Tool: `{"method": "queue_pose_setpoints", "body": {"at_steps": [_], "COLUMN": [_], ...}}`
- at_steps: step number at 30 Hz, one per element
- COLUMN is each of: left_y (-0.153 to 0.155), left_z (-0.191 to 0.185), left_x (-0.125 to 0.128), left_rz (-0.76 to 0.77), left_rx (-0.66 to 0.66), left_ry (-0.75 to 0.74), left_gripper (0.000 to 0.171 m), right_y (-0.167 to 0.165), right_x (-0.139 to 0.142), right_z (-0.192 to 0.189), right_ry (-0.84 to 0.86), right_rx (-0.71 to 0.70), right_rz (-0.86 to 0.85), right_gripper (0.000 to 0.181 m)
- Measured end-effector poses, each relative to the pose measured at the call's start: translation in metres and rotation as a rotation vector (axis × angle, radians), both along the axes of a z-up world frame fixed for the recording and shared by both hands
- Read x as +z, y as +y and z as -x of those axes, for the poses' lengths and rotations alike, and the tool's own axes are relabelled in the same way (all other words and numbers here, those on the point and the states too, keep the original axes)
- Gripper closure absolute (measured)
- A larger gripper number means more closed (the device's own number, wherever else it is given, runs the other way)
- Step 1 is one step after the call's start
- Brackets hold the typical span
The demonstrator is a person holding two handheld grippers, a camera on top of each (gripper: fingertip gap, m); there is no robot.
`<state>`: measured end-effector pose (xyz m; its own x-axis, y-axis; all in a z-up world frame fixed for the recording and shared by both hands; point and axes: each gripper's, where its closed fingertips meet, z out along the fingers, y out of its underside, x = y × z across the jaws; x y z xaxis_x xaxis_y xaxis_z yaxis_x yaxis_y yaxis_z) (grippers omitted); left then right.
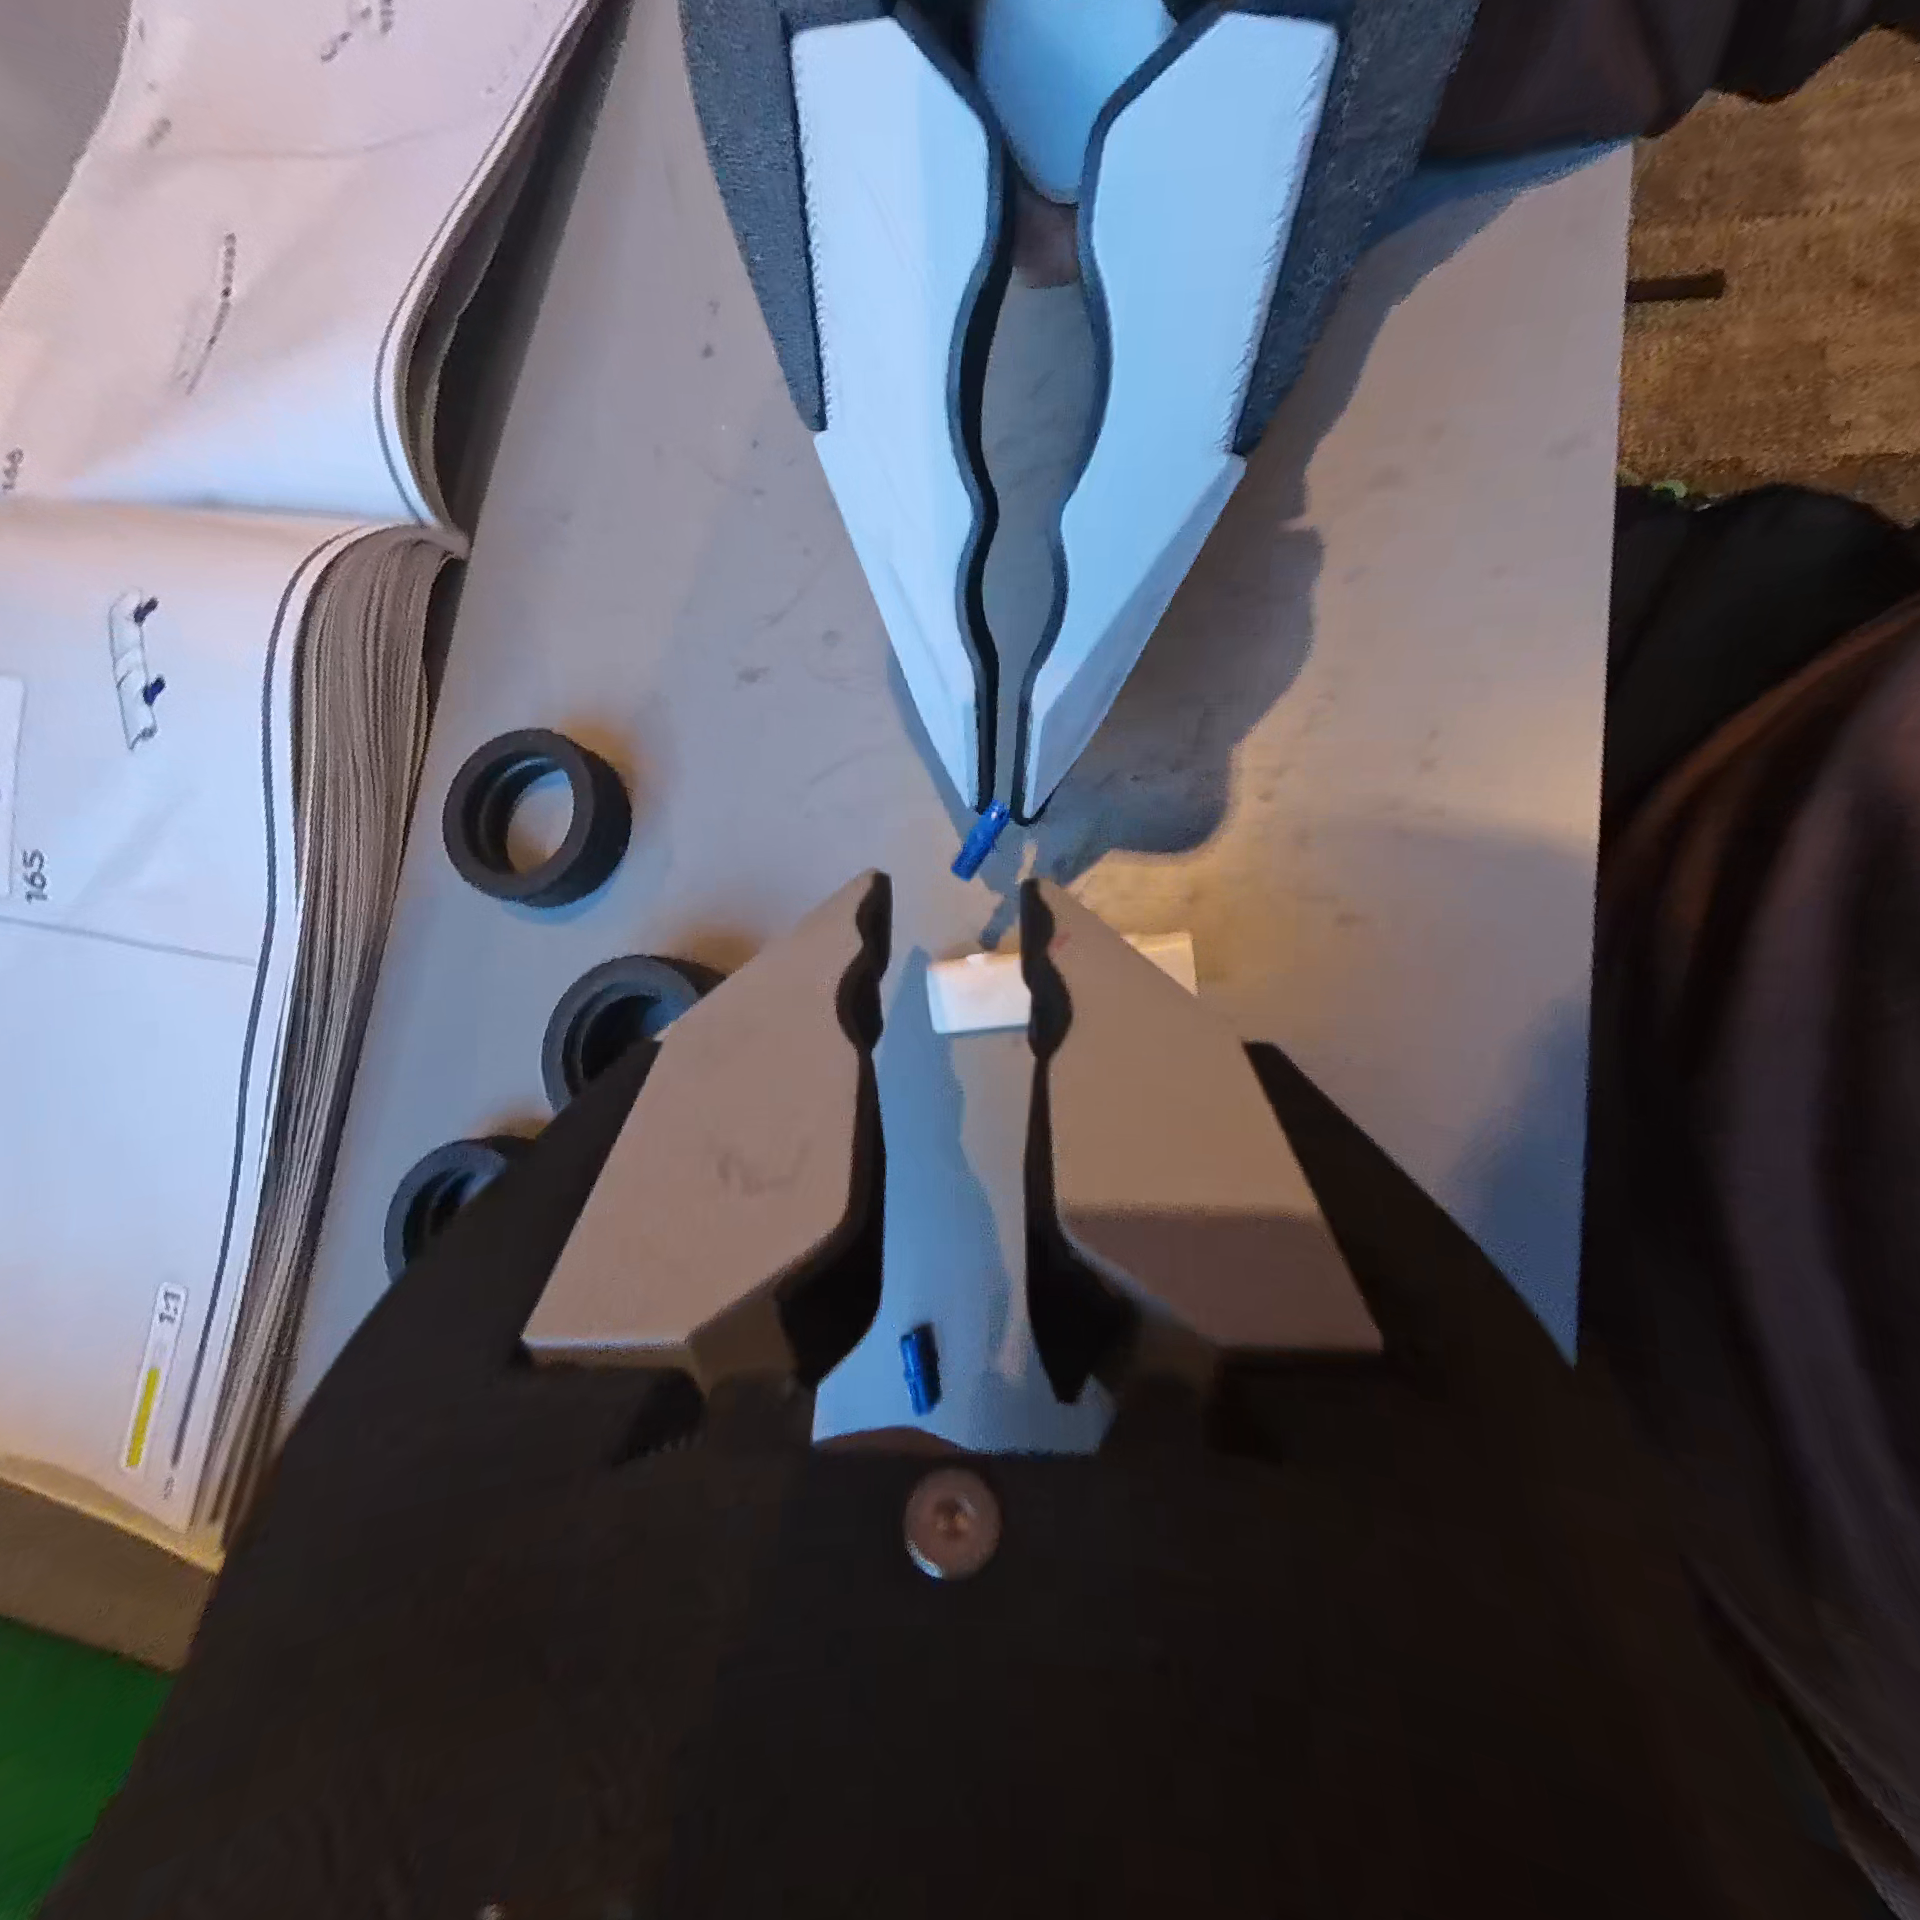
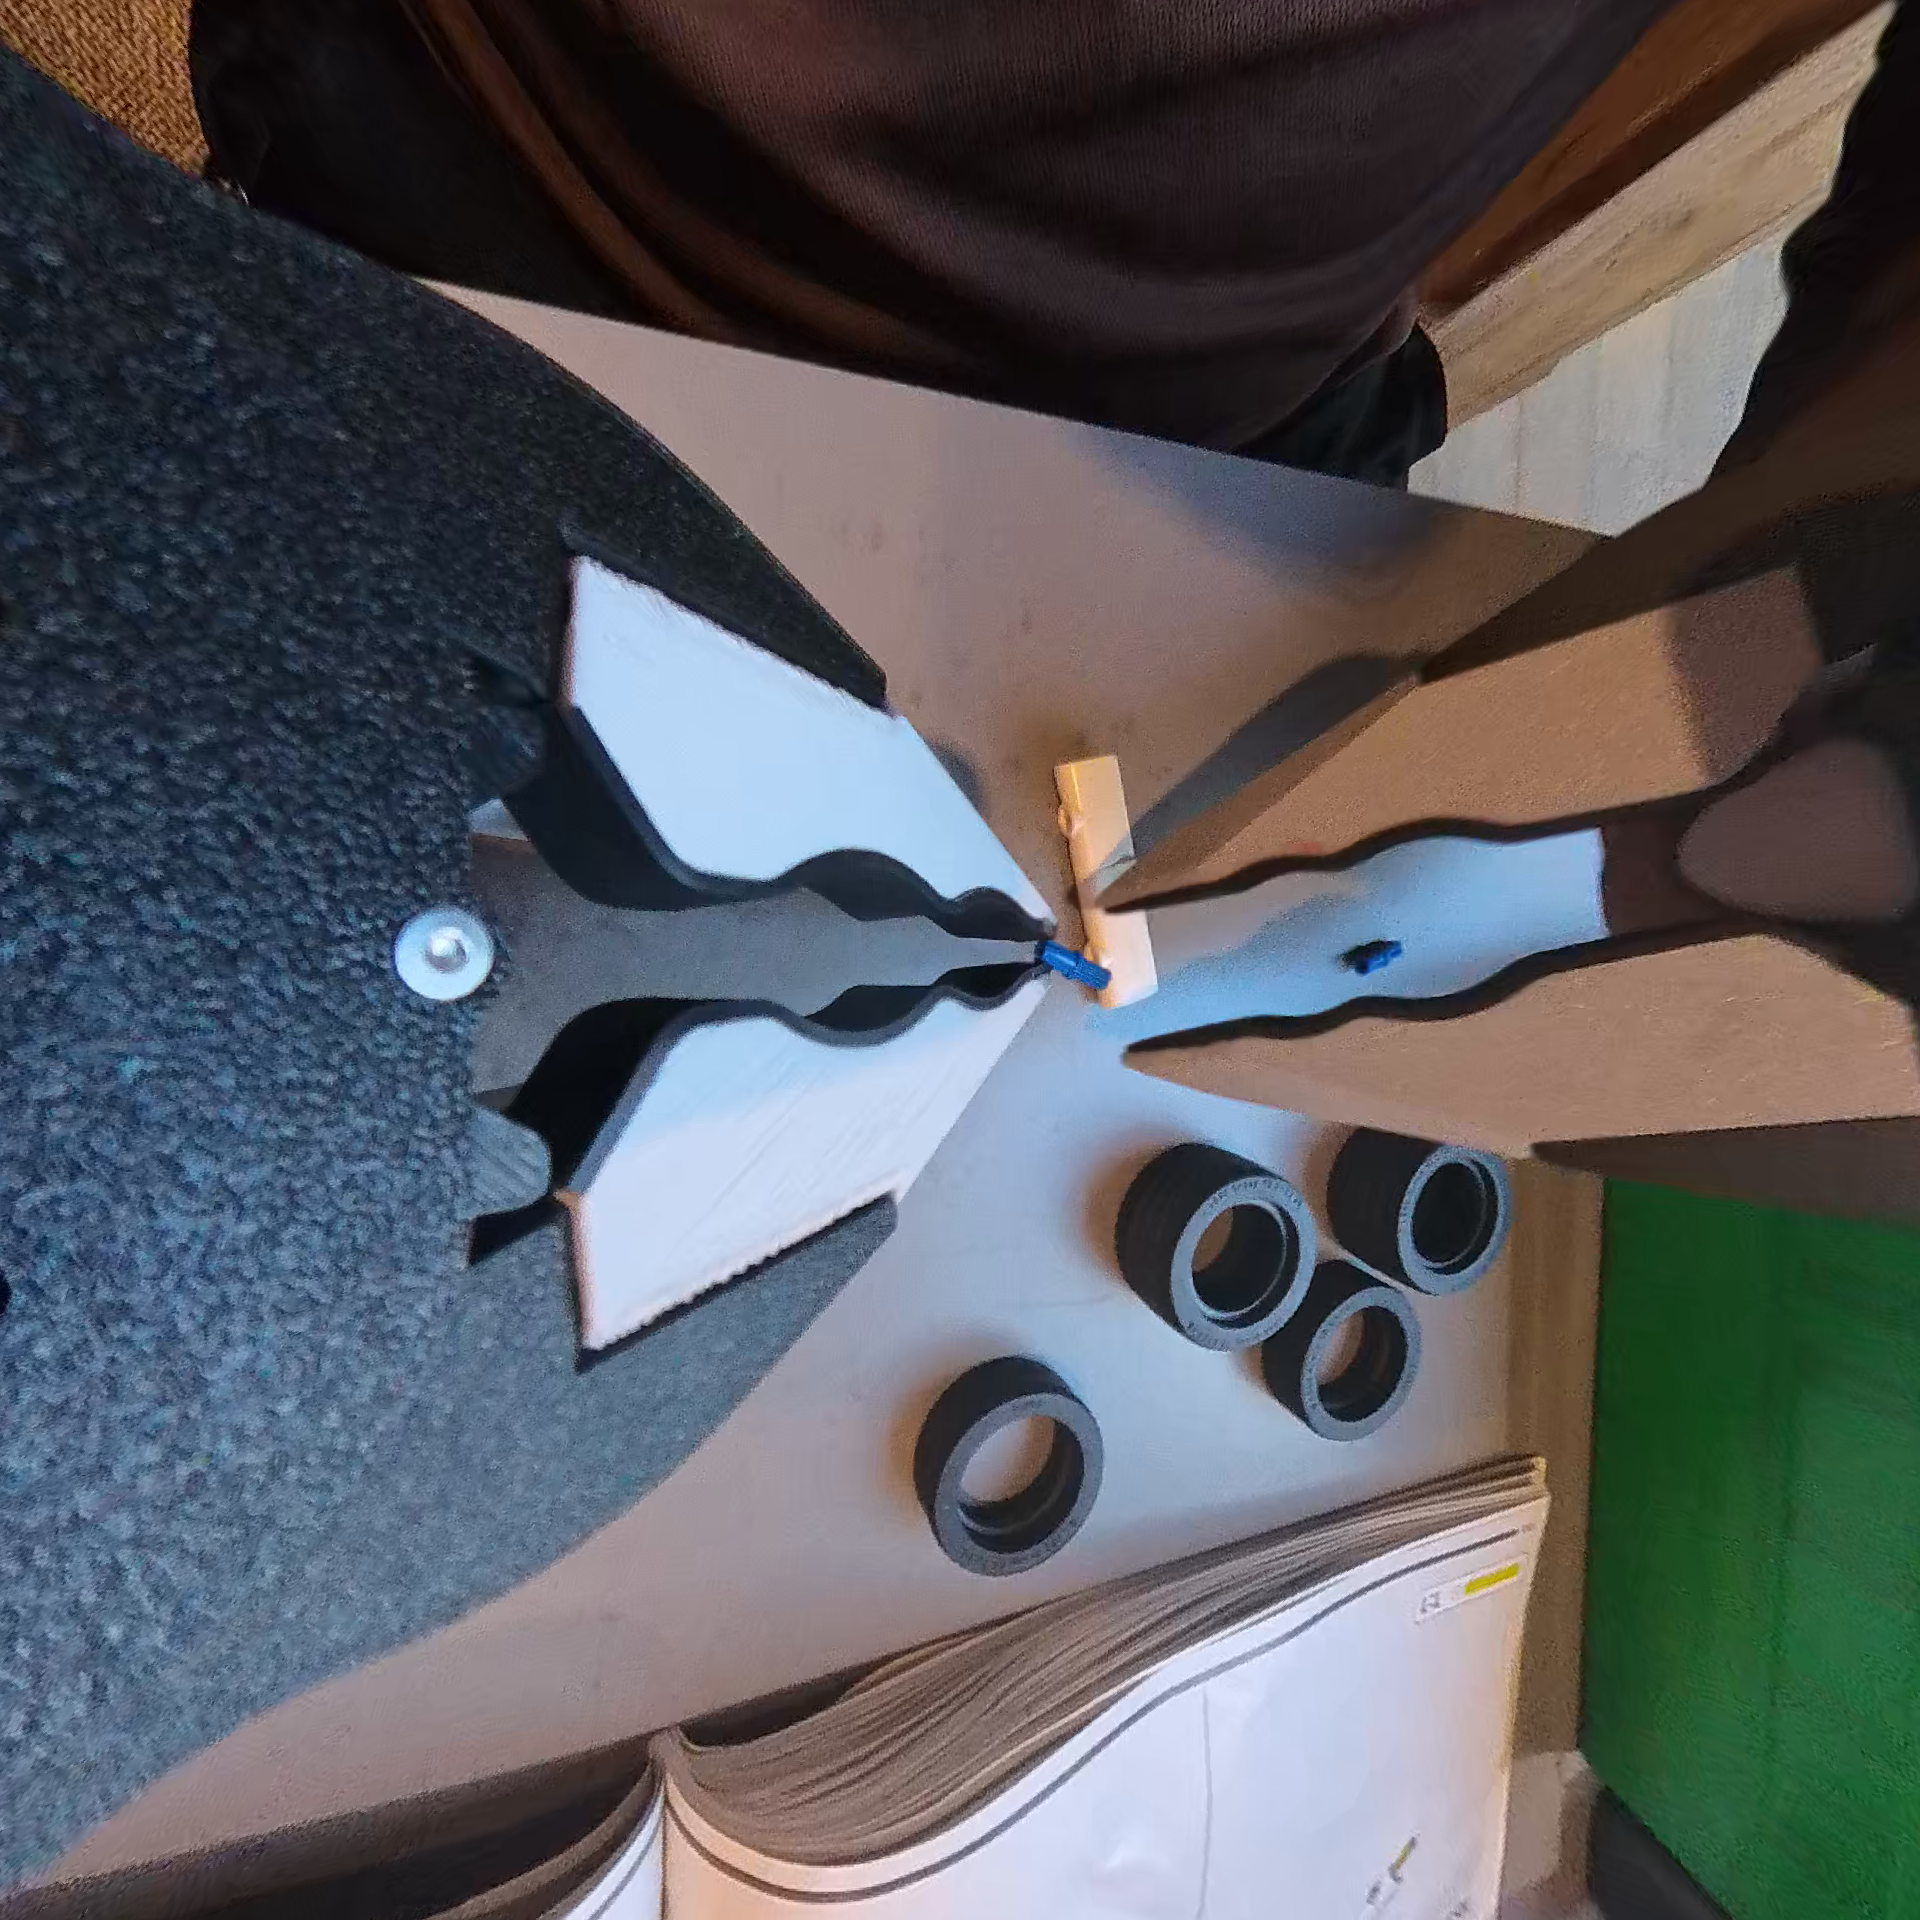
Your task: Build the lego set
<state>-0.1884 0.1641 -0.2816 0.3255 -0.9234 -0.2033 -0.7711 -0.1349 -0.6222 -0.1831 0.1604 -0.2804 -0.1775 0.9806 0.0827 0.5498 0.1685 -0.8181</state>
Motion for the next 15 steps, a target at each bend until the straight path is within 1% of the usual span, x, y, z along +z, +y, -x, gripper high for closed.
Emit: {"method": "queue_pose_setpoints", "body": {"at_steps": [3,5,9,12,15], "left_y": [-0.0003,0.0004,0.0019,0.0004,-0.002], "left_z": [-0.0057,-0.0061,-0.0069,-0.0063,-0.007], "left_x": [-0.0044,-0.0072,-0.0055,-0.0074,-0.0081], "left_rz": [-0.016,-0.032,-0.061,-0.003,0.076], "left_rx": [-0.036,-0.043,-0.03,0.005,0.04], "left_ry": [0.019,0.033,0.009,-0.028,-0.072], "left_gripper": [0.155,0.169,0.17,0.17,0.17], "right_y": [-0.0021,-0.0015,0.0018,0.0058,0.0033], "right_x": [0.0018,0.0019,0.0014,0.0054,0.0067], "right_z": [-0.001,-0.0018,-0.0033,-0.0025,-0.0015], "right_ry": [0.011,0.015,0.02,0.047,0.05], "right_rx": [0.004,-0.002,-0.022,-0.046,-0.035], "right_rz": [-0.009,-0.002,0.017,-0.021,-0.105], "right_gripper": [0.177,0.177,0.177,0.171,0.172]}}
